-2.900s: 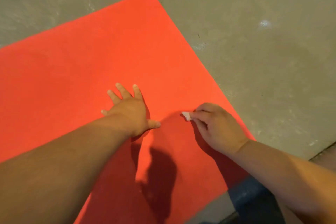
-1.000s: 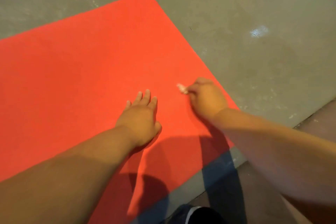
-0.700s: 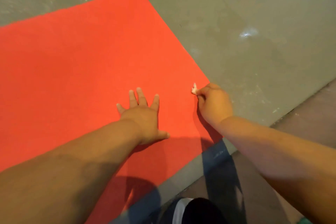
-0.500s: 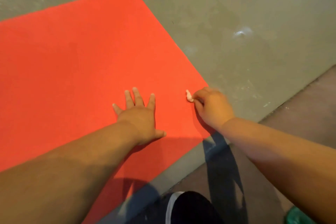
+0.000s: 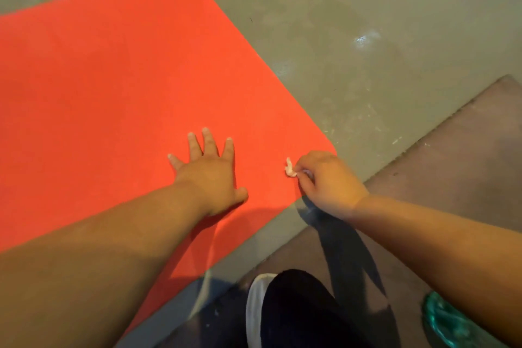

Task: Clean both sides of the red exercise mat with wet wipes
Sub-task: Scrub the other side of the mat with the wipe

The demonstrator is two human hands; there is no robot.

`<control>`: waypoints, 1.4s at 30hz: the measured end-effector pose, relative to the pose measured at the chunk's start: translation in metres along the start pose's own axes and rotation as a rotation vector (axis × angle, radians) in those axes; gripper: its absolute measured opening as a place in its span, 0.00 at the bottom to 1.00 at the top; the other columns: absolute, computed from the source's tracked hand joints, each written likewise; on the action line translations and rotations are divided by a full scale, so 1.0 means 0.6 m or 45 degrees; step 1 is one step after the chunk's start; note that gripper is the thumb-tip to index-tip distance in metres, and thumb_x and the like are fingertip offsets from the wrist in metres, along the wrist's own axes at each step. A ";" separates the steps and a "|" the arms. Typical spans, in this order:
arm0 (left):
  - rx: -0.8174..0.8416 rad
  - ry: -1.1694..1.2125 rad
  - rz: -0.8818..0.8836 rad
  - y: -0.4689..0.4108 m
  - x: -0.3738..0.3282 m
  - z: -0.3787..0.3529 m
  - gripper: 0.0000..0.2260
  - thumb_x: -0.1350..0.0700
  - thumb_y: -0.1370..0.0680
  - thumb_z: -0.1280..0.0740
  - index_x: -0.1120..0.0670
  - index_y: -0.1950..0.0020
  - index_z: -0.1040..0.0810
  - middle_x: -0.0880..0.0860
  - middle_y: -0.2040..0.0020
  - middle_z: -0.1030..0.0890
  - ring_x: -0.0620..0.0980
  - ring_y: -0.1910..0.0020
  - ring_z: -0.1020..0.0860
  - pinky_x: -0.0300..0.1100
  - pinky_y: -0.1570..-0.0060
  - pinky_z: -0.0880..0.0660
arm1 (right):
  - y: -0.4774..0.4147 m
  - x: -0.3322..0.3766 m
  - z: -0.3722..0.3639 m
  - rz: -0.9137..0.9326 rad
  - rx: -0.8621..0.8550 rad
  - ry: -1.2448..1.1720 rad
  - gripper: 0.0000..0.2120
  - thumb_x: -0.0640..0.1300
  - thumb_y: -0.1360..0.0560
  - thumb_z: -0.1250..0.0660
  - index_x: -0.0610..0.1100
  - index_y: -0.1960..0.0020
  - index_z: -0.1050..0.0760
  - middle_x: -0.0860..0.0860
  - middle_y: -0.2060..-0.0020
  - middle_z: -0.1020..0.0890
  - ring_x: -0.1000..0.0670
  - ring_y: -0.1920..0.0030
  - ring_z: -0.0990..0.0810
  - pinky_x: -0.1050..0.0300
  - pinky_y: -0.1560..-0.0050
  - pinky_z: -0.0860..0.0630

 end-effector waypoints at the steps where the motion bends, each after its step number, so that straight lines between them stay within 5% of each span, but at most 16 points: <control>1: -0.003 0.001 -0.010 0.003 0.000 -0.003 0.47 0.35 0.29 0.35 0.50 0.22 0.60 0.60 0.23 0.65 0.65 0.25 0.62 0.74 0.34 0.48 | -0.007 -0.007 0.004 -0.058 -0.040 -0.003 0.07 0.38 0.29 0.37 0.42 0.56 0.20 0.43 0.59 0.19 0.40 0.56 0.21 0.52 0.54 0.28; 5: 0.020 -0.010 -0.020 0.010 0.000 -0.003 0.45 0.36 0.27 0.36 0.49 0.22 0.60 0.58 0.23 0.65 0.63 0.24 0.63 0.73 0.33 0.48 | -0.055 -0.064 0.039 -0.506 -0.158 0.032 0.07 0.38 0.26 0.38 0.40 0.54 0.21 0.39 0.54 0.20 0.37 0.52 0.22 0.51 0.54 0.28; 9: 0.059 -0.036 -0.036 0.012 0.005 0.002 0.45 0.36 0.26 0.36 0.48 0.22 0.61 0.57 0.23 0.66 0.62 0.24 0.62 0.71 0.32 0.46 | -0.018 -0.073 0.049 -0.630 -0.098 0.068 0.07 0.40 0.24 0.39 0.40 0.58 0.24 0.41 0.58 0.20 0.38 0.55 0.22 0.54 0.58 0.30; 12: 0.051 -0.043 -0.038 0.013 0.004 -0.003 0.45 0.35 0.26 0.36 0.48 0.22 0.62 0.56 0.23 0.66 0.61 0.24 0.62 0.71 0.32 0.46 | 0.020 -0.052 0.032 -0.557 -0.125 0.037 0.11 0.43 0.22 0.39 0.41 0.62 0.26 0.43 0.62 0.21 0.38 0.57 0.22 0.54 0.59 0.30; 16: 0.036 -0.056 -0.008 0.013 -0.002 -0.004 0.47 0.34 0.28 0.36 0.49 0.22 0.62 0.57 0.23 0.66 0.62 0.24 0.62 0.71 0.33 0.47 | 0.045 0.017 -0.005 -0.169 0.061 -0.136 0.08 0.38 0.26 0.38 0.43 0.54 0.20 0.47 0.48 0.17 0.45 0.46 0.21 0.51 0.44 0.25; 18: 0.038 -0.042 -0.008 0.015 -0.004 -0.002 0.47 0.34 0.28 0.36 0.49 0.22 0.62 0.57 0.23 0.66 0.62 0.24 0.62 0.71 0.33 0.47 | 0.040 0.017 -0.011 -0.064 0.073 -0.136 0.08 0.36 0.27 0.38 0.44 0.54 0.21 0.46 0.51 0.18 0.45 0.48 0.21 0.52 0.46 0.26; 23: 0.052 -0.026 -0.046 0.024 0.009 -0.008 0.44 0.37 0.25 0.37 0.48 0.22 0.61 0.55 0.22 0.66 0.59 0.23 0.62 0.69 0.31 0.46 | -0.016 -0.096 0.068 -0.806 -0.180 -0.079 0.05 0.40 0.27 0.35 0.46 0.61 0.26 0.42 0.59 0.19 0.41 0.55 0.20 0.56 0.59 0.29; 26: -0.009 0.030 -0.074 0.023 0.018 -0.012 0.42 0.37 0.25 0.36 0.48 0.21 0.57 0.53 0.22 0.63 0.57 0.23 0.60 0.68 0.31 0.46 | -0.019 -0.023 0.029 -0.594 -0.136 -0.122 0.07 0.39 0.26 0.37 0.45 0.62 0.25 0.44 0.59 0.17 0.43 0.55 0.20 0.58 0.58 0.29; 31: -0.067 0.110 -0.166 0.048 0.037 -0.017 0.40 0.42 0.25 0.32 0.51 0.21 0.51 0.52 0.21 0.58 0.52 0.22 0.55 0.62 0.28 0.48 | 0.048 0.152 -0.072 0.044 0.369 -0.203 0.08 0.41 0.25 0.38 0.46 0.49 0.21 0.47 0.49 0.20 0.47 0.49 0.23 0.58 0.50 0.31; 33: -0.069 0.108 -0.215 0.060 0.050 -0.021 0.39 0.43 0.24 0.32 0.51 0.21 0.50 0.51 0.21 0.57 0.51 0.22 0.54 0.58 0.27 0.49 | 0.035 0.113 -0.049 0.016 0.162 -0.179 0.05 0.38 0.26 0.36 0.44 0.53 0.22 0.45 0.52 0.20 0.44 0.50 0.22 0.59 0.51 0.33; 37: -0.061 0.139 -0.278 0.066 0.072 -0.033 0.38 0.44 0.24 0.32 0.51 0.21 0.48 0.51 0.20 0.56 0.49 0.22 0.53 0.55 0.25 0.48 | -0.012 -0.028 0.010 -0.529 -0.159 -0.087 0.04 0.38 0.28 0.38 0.44 0.61 0.26 0.46 0.55 0.18 0.42 0.51 0.20 0.50 0.47 0.24; 42: -0.098 0.190 -0.242 0.067 0.068 -0.034 0.38 0.46 0.25 0.31 0.52 0.21 0.47 0.50 0.20 0.55 0.49 0.22 0.53 0.56 0.25 0.49 | 0.023 0.102 -0.043 -0.300 0.033 -0.077 0.07 0.39 0.24 0.39 0.46 0.60 0.28 0.44 0.54 0.21 0.43 0.52 0.23 0.58 0.55 0.34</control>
Point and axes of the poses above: each hand's wrist, its own y-axis away from the middle knuckle, its own z-axis out of the back of the hand, x = y × z, the point moved 2 cm from there along -y, towards the middle knuckle
